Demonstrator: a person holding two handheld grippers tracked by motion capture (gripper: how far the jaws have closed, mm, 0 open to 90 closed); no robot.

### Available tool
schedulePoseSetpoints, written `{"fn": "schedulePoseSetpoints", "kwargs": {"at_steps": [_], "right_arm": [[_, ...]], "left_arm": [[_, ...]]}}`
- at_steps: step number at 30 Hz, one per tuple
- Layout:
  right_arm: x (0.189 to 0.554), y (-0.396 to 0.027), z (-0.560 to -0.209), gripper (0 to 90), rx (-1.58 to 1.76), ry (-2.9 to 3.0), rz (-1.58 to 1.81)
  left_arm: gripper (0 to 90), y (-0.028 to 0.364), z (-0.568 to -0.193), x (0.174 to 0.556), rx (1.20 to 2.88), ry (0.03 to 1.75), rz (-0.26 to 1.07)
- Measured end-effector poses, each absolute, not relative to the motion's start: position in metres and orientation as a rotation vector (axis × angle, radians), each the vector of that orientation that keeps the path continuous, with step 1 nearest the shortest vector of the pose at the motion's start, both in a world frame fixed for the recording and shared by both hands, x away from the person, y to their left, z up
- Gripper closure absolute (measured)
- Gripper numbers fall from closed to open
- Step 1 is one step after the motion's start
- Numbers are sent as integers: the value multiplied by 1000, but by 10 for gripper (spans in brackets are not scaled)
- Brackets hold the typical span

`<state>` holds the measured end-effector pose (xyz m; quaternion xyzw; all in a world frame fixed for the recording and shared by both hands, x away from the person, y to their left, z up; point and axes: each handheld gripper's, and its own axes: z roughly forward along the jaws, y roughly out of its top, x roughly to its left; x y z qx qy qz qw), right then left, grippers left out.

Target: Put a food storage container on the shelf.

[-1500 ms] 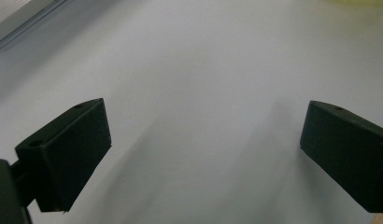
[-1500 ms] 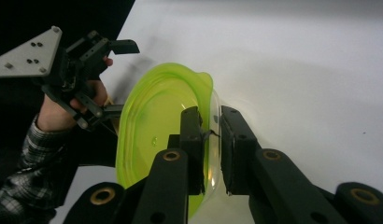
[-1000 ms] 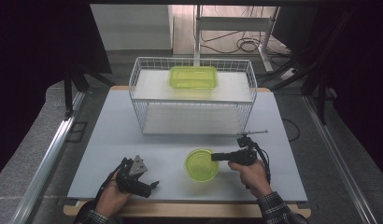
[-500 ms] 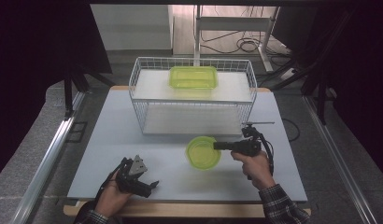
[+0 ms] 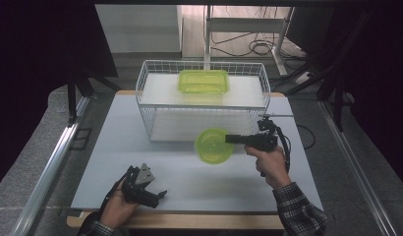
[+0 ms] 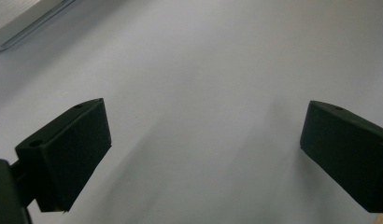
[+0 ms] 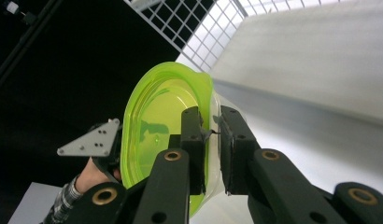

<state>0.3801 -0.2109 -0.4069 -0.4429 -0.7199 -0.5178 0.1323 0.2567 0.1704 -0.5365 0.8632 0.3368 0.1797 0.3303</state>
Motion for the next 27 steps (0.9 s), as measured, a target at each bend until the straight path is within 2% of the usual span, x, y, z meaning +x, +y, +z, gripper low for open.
{"fn": "schedulePoseSetpoints", "kwargs": {"at_steps": [27], "right_arm": [[406,-200,-340,809,-1271,-2094,-1649]], "left_arm": [[20,173,-535,258,2228,898,458]]}}
